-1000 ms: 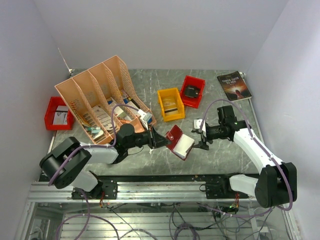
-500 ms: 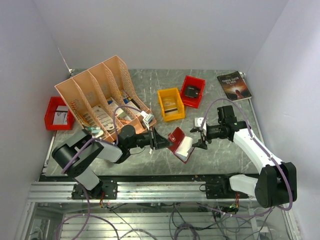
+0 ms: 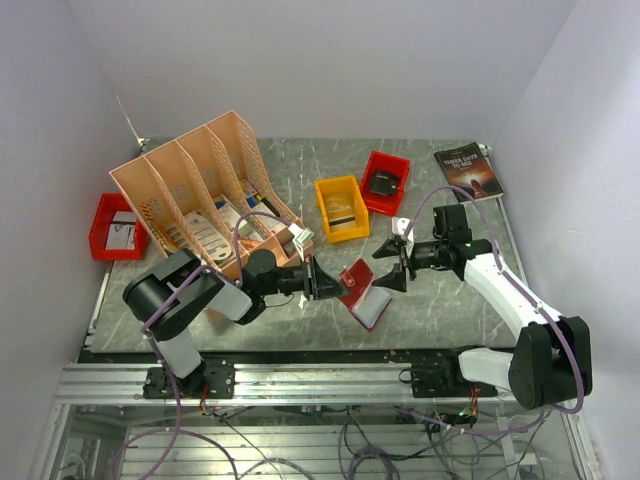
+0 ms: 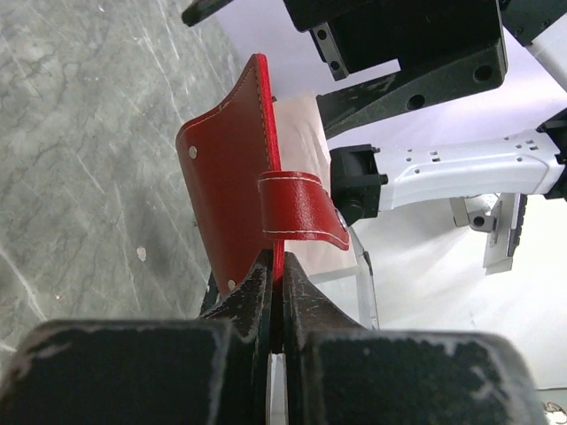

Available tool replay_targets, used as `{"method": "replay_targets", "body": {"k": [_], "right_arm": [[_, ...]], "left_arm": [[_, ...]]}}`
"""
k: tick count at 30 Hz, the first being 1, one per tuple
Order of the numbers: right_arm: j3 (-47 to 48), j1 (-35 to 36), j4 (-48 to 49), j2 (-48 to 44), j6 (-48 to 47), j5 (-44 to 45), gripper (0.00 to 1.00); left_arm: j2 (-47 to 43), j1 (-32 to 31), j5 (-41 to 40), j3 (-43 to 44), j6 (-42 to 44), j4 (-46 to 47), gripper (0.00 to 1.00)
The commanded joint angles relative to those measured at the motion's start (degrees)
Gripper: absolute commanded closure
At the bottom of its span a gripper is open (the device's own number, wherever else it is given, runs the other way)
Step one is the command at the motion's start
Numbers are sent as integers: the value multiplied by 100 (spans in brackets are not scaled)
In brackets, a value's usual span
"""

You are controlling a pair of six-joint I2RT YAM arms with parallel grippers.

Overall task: Put the credit cards into the card holder
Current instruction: Open the card holder at the center of the board.

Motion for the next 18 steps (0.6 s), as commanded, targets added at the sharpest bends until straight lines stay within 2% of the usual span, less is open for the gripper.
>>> {"method": "replay_targets", "body": {"k": [1,6,9,14,18], "right_arm": [[-33,108,444,183,643,-66,28],[99,211,231,476,612,-290,28],[197,258,-96,606,288,-439,33],[393,287,-941,789,-470,-862,44],[533,298,-1323,857,-792,-1093,57]], "left_arm": [[144,28,433,243,-97,878,93],[206,19,773,390,-11,739,93],[115,17,949,497,229,331,93],[-281,19,964,835,1274,-1530,93],[-547,26,857,1237,1912,-2757,93]]}}
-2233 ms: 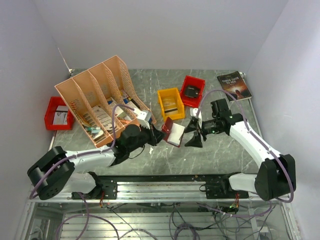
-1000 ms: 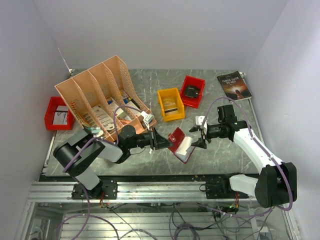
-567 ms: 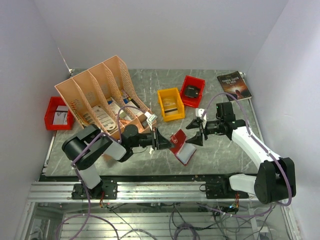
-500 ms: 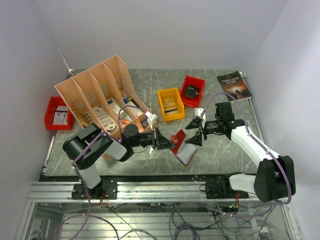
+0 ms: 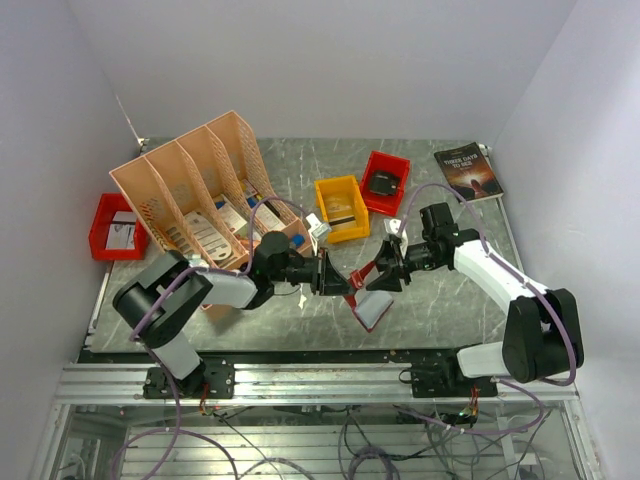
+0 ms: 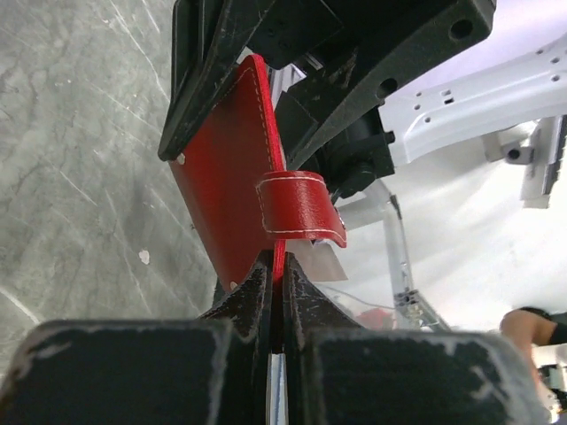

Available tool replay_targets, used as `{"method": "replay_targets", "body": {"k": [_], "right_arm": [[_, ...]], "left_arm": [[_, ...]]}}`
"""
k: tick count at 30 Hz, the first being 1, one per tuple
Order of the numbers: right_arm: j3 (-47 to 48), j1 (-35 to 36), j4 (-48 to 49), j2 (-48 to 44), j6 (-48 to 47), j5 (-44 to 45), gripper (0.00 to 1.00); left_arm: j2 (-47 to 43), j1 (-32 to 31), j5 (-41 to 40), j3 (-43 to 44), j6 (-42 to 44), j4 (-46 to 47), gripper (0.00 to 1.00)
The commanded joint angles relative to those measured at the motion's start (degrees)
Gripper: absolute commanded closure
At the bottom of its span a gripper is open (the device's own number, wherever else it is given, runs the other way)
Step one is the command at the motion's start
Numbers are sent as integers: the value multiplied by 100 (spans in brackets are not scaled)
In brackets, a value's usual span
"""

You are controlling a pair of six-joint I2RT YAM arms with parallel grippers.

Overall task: Put the credit cards into the card holder
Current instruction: Open the card holder at the center of the board.

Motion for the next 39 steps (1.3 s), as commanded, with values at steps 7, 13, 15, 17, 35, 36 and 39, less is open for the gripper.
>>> {"method": "replay_targets", "body": {"k": [7,13,15,17,35,36,39], "right_arm": [[296,39,-724,-28,-589,-496,87],[307,20,-402,-126,-121,-413,100],[264,5,-102,-174,269,-361,100],[172,-40,381,-222,906,-318,100],[-1340,-645,5168,-375,6658,287,100],[-1342,-644,5188,-369,6710,324,100],[-1368,-644,5197,-364,6929,575,100]], "left_arm": [[-760,22,-424,898,1745,-2787,86],[-1529,26,-1447,887,2035,-3393,70],[-1953,27,-1885,742,2125,-3521,64],[-2388,25,-2323,517,2162,-3572,58],[-4497,-279,-4622,-1293,-104,-2659,34],[-4464,-423,-4833,-1251,-90,-2762,34],[-4180,-903,-5474,-1136,-84,-2782,35]]}}
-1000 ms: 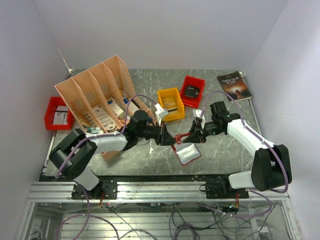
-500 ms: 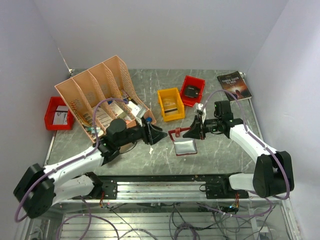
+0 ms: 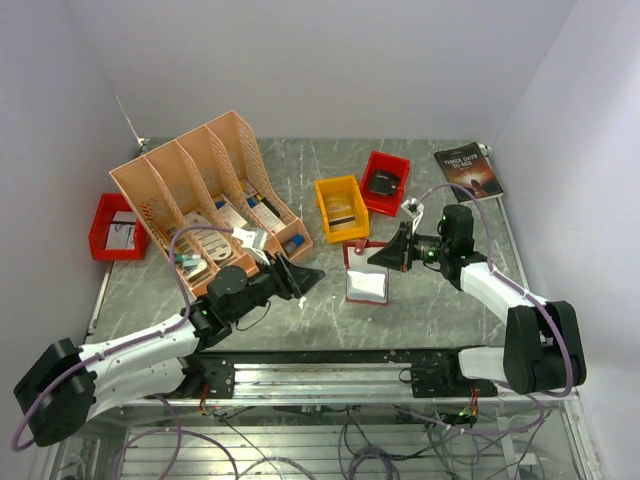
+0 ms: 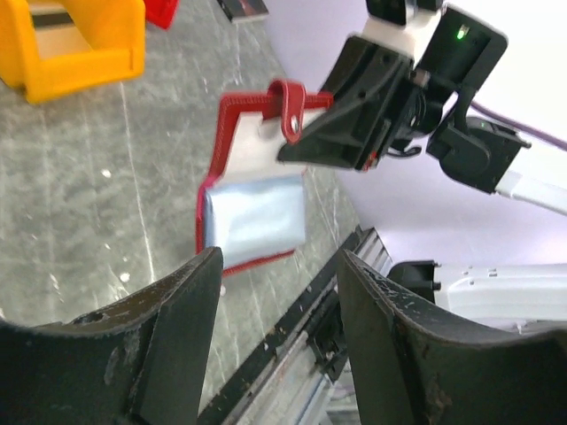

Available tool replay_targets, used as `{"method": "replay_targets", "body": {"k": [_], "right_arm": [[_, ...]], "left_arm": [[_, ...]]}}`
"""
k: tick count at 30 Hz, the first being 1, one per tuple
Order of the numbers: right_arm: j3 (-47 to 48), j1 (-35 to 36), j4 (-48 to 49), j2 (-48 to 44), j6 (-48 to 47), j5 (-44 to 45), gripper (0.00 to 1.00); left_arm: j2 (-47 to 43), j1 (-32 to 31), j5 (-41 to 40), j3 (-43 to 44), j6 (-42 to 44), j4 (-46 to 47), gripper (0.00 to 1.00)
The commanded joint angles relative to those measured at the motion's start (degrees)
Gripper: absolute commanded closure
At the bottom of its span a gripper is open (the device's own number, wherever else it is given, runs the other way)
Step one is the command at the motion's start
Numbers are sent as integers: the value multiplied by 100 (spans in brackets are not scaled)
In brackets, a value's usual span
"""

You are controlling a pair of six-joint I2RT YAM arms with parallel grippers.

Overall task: Put the credit cards into the card holder
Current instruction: Open the card holder at the center of the board.

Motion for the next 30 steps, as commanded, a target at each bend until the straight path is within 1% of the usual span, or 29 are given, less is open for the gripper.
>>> {"method": "replay_targets", "body": {"k": [1,4,6,8,10,12,15,17,19,22,26,28,30], "right_arm": [[-91,-28,623,34,922,400,100],[-261,-93,657,145,1453,834,100],[-374,-187,571,208,1670,1003,100],[-426,-335,399,280,1730,1096,100],[-497,-563,376,293,1825,1389,100],[-698,-902,795,339,2163,1665,100],[-1114,-1376,1569,459,2642,1787,100],[-1254,-1552,1736,489,2736,1857,100],[-1334,-1583,1738,476,2716,1966,100],[-1306,-1574,1480,577,2576,2115,92],[-1140,-1577,1068,735,2320,2239,88],[-1069,-1586,883,738,2206,2274,81],[-992,-1593,745,649,2022,2246,72]], "left_arm": [[392,-589,-1175,271,-276,103,36],[1026,-825,-1380,421,-489,316,40],[1340,-960,-1522,580,-538,242,42],[1538,-1115,-1704,709,-474,125,42],[1656,-1199,-1818,709,-465,225,42],[1742,-1220,-1904,637,-513,377,43],[1858,-1231,-1974,601,-535,502,45],[1964,-1239,-1988,612,-531,588,48],[2131,-1240,-1967,677,-495,667,54],[2456,-1247,-1864,850,-435,787,67],[3048,-1264,-1683,993,-592,1161,77],[3313,-1288,-1584,1057,-750,1321,80],[3548,-1359,-1581,1149,-868,1395,81]]}}
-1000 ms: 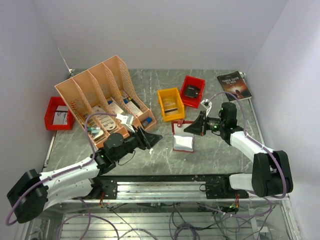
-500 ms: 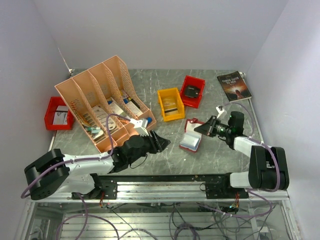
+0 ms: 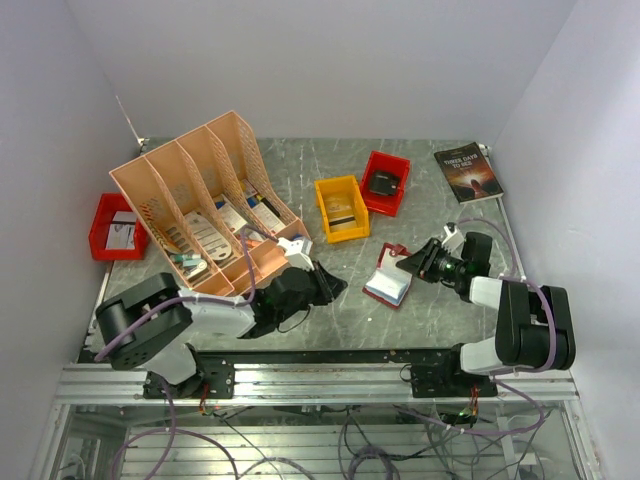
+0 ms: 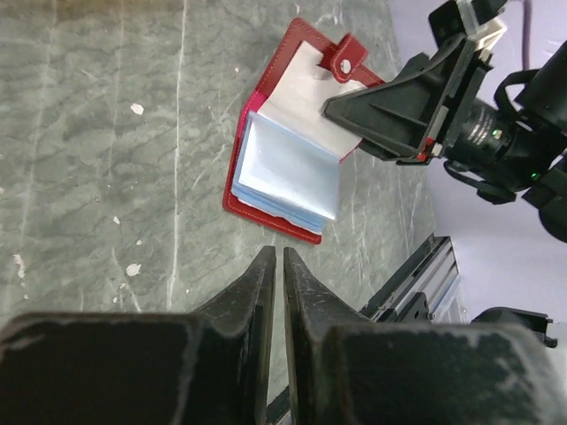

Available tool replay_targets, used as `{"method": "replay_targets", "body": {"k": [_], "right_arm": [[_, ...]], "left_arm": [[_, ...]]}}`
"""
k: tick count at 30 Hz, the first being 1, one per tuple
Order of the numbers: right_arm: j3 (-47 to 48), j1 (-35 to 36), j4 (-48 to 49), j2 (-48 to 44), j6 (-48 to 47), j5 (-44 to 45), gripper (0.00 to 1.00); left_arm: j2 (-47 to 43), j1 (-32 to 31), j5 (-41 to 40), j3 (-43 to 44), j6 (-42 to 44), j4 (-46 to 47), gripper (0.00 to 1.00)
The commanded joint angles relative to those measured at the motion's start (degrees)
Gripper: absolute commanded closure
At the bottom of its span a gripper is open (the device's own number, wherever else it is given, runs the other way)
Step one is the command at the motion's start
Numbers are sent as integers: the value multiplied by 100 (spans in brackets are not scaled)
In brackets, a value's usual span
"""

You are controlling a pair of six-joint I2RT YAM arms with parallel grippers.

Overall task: Put the credit cards into the card holder
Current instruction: Open the card holder at the center of the board.

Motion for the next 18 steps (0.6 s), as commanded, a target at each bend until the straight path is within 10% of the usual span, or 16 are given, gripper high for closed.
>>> {"method": "replay_targets", "body": {"k": [1,18], "right_arm": [[263,-41,-346,-156,-446,107,68],[1949,32,-2767,508,-3051,315,62]], "left_arm": [[444,-166,7,307,-231,590,82],[1054,-402,196,590,-294,526,79]]}}
